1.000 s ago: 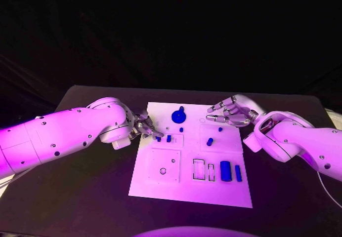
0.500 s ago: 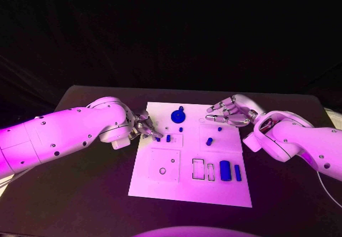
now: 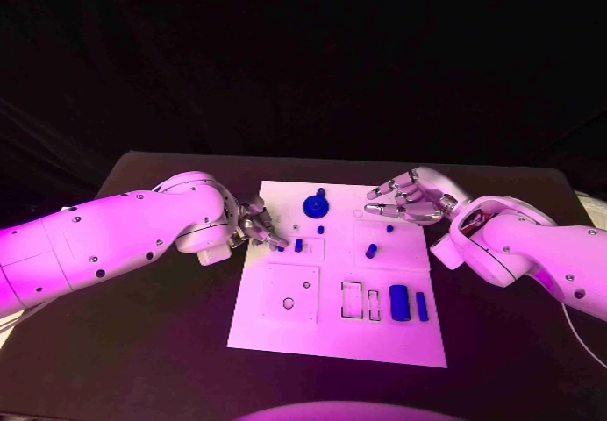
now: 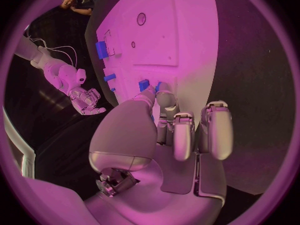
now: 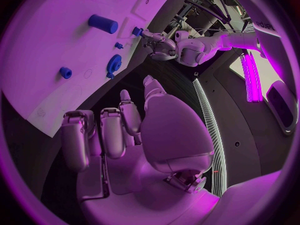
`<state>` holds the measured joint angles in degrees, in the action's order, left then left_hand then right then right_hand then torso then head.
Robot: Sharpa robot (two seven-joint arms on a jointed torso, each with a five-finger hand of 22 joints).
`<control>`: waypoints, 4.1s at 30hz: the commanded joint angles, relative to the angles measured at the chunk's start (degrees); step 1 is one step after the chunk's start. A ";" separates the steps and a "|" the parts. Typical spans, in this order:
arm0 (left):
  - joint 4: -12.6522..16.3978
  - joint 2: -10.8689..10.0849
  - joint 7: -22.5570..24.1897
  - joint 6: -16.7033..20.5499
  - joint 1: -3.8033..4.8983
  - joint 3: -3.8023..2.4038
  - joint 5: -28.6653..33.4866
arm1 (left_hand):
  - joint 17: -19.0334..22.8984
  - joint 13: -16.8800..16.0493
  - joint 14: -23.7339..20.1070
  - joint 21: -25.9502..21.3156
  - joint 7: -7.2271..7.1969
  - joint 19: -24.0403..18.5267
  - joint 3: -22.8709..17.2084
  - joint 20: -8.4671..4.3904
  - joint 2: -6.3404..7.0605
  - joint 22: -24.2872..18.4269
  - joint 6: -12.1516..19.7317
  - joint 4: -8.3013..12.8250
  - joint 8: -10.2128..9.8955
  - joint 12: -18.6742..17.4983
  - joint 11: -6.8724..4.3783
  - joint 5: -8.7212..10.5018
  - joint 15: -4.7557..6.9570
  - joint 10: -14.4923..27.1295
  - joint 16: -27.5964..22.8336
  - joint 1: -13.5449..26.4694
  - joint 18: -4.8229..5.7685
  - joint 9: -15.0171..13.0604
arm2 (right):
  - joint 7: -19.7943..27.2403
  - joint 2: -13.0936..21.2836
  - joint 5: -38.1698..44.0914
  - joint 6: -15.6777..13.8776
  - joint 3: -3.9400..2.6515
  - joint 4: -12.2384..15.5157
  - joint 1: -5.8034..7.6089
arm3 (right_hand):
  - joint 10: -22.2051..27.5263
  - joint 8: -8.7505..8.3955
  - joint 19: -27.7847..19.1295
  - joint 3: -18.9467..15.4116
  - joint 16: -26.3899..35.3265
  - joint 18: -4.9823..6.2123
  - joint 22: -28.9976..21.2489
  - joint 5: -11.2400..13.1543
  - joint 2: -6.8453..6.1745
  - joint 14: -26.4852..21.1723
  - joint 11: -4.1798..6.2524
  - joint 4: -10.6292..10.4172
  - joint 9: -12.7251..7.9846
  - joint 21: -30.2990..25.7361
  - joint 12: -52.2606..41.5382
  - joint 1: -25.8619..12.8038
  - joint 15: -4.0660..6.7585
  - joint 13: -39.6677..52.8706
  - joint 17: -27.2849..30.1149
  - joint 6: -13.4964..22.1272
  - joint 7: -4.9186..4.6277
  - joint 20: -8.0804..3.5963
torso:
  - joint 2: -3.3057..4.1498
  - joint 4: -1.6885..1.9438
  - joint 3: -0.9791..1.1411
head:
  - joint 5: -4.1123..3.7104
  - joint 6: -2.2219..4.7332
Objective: Assemble the parts on the task board
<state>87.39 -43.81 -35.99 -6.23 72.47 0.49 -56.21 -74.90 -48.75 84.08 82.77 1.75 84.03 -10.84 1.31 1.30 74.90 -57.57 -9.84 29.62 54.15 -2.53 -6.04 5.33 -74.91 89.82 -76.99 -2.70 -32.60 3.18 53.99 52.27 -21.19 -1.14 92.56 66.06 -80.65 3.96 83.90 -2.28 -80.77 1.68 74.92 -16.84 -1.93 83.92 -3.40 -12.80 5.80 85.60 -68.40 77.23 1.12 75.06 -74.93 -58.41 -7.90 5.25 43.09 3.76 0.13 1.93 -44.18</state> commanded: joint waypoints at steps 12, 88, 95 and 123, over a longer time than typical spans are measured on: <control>0.35 0.03 -1.27 -1.54 -0.31 0.19 -2.05 | -15.10 -0.25 5.92 0.77 -0.44 3.79 0.53 -0.60 1.22 12.49 -0.55 0.00 0.52 0.41 -0.07 -0.14 0.37 -0.76 0.18 0.56 1.26 0.33 | 0.50 -0.01 0.16 0.78 0.00 0.11 -0.05 | -0.01 0.06 0.04 -0.30 0.37 0.37 7.61 -0.31 0.39 3.44 0.48 -0.13 0.06 -0.27 0.14 0.01 0.05 2.37 -4.11 -0.36 0.07 0.00 | 0.00 0.00 -0.01 | 0.06 -0.05; -11.19 6.96 -6.04 -14.13 4.23 -1.61 2.55 | -15.10 1.65 5.92 -1.21 0.73 3.29 12.32 0.06 1.66 12.11 1.32 -6.37 1.38 -1.05 0.96 -0.29 -0.39 0.82 0.18 8.87 0.89 1.78 | 0.69 -1.14 -0.08 0.72 0.01 -0.86 -0.47 | 0.02 0.06 -0.02 -0.43 0.40 0.39 7.52 -0.36 0.51 3.45 0.49 -0.12 0.07 -0.33 0.18 0.07 0.05 2.33 -4.11 -0.36 0.07 -0.01 | 0.07 0.05 -0.08 | 0.28 0.19; -12.04 7.75 -6.01 -14.34 3.73 -1.45 2.31 | -15.10 1.57 5.92 -1.20 0.73 3.30 12.29 0.07 1.25 12.13 1.34 -6.20 1.42 -0.95 0.96 -0.31 -0.39 0.82 0.18 8.44 0.89 1.83 | 0.73 -1.19 -0.08 0.74 0.01 -0.85 -0.48 | 0.02 0.06 -0.02 -0.43 0.40 0.39 7.52 -0.36 0.51 3.45 0.49 -0.12 0.07 -0.33 0.18 0.07 0.05 2.33 -4.11 -0.36 0.07 -0.01 | 0.06 0.00 -0.06 | 0.30 0.06; -12.25 7.95 -6.85 -16.00 3.56 -1.31 2.93 | -15.10 1.15 5.92 -0.94 0.70 3.42 11.74 0.06 -0.58 12.28 1.45 -5.49 1.54 -0.45 0.90 -0.36 -0.37 0.71 0.18 6.54 0.95 2.06 | 0.94 -1.13 -0.11 0.63 0.01 -0.78 -0.50 | 0.04 0.06 -0.07 -0.44 0.42 0.41 7.47 -0.41 0.61 3.44 0.48 -0.15 0.07 -0.37 0.21 0.07 0.05 2.31 -4.10 -0.35 0.06 -0.01 | 0.01 0.06 -0.05 | 0.26 -0.18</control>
<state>75.10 -36.00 -39.99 -20.80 76.05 -0.82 -53.78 -74.91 -47.54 84.08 81.65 2.54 84.03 0.79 0.90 1.04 74.91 -56.49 -15.65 31.17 53.50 -1.65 -6.26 5.32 -74.42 89.82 -70.25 -1.80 -30.59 3.44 52.90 52.05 -21.08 -1.13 91.69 65.61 -80.66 3.96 83.90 -2.44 -80.45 1.68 74.91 -17.08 -1.96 83.92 -3.40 -12.96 5.82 85.60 -68.51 77.20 1.12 75.06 -74.92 -58.41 -7.90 5.25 43.09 3.82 0.09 2.19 -44.31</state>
